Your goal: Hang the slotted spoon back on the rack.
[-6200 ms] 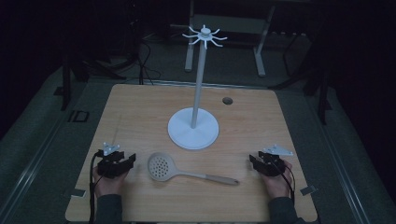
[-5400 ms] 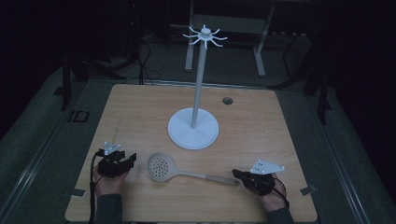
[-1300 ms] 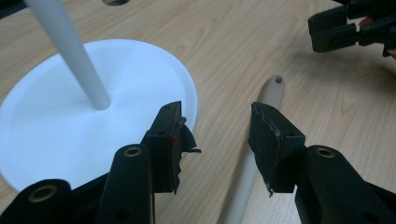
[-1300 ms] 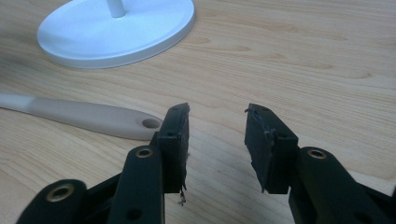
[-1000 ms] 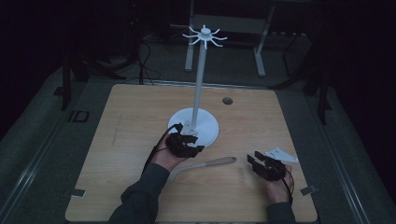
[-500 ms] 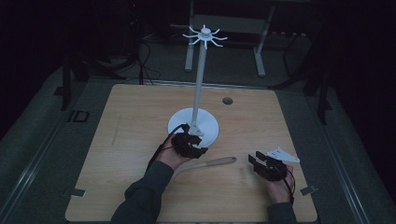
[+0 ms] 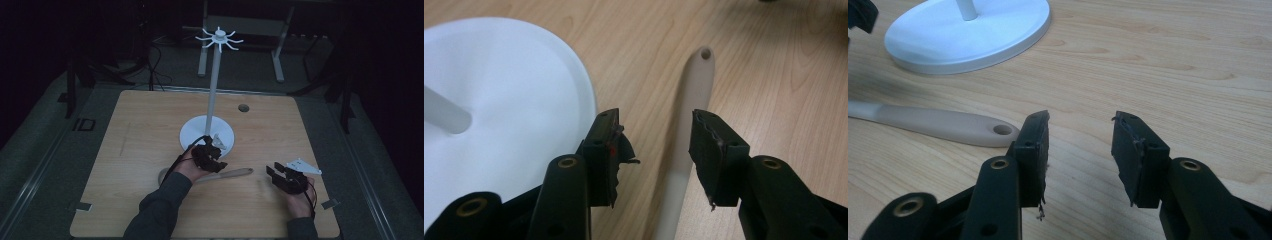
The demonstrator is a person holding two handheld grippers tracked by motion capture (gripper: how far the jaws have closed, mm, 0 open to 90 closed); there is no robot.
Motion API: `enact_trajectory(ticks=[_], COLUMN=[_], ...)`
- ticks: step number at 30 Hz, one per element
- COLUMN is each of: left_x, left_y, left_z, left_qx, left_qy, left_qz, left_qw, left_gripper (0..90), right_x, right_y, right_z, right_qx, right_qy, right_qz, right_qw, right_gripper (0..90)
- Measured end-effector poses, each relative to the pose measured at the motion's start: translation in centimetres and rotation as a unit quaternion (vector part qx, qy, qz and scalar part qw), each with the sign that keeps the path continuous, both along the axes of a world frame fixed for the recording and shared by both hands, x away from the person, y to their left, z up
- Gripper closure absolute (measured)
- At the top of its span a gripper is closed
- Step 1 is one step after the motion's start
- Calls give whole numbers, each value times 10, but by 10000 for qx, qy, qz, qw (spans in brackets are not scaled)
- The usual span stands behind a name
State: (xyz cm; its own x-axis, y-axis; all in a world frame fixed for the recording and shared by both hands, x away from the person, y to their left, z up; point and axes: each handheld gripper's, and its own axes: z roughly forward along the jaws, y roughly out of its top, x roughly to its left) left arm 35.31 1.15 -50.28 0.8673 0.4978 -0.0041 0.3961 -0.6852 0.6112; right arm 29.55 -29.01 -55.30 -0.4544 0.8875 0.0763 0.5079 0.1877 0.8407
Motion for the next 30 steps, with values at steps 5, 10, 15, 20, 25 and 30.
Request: enact_trajectory(ticks=[5,10,15,20,25,30], left_x=[3,3,3,3,3,4], left_y=[-4,-6,-11,-15,-18,-21], left_z=[-5,-9,-14,-20,-25,-31], left_qx=[191,238,375,485,628,771], left_qy=[126,183,279,464,582,736], left_qz=[-19,-58,-157,-208,-281,-366], left_qw=[9997,9995,9988,9975,9959,9936], left_gripper=[562,567,575,597,619,630], right_x=[0,0,0,-1,-1,-1], right_y=[0,-1,-1,-1,-2,-2], right_z=[0,0,0,0,0,0], right_qx=[-1,-1,1,5,9,12], right_qy=[-2,-4,-12,-20,-22,-18], right_qz=[1,-5,-4,-8,-11,-16], right_qw=[10000,10000,10000,10000,10000,10000], right_gripper=[579,579,580,580,579,579])
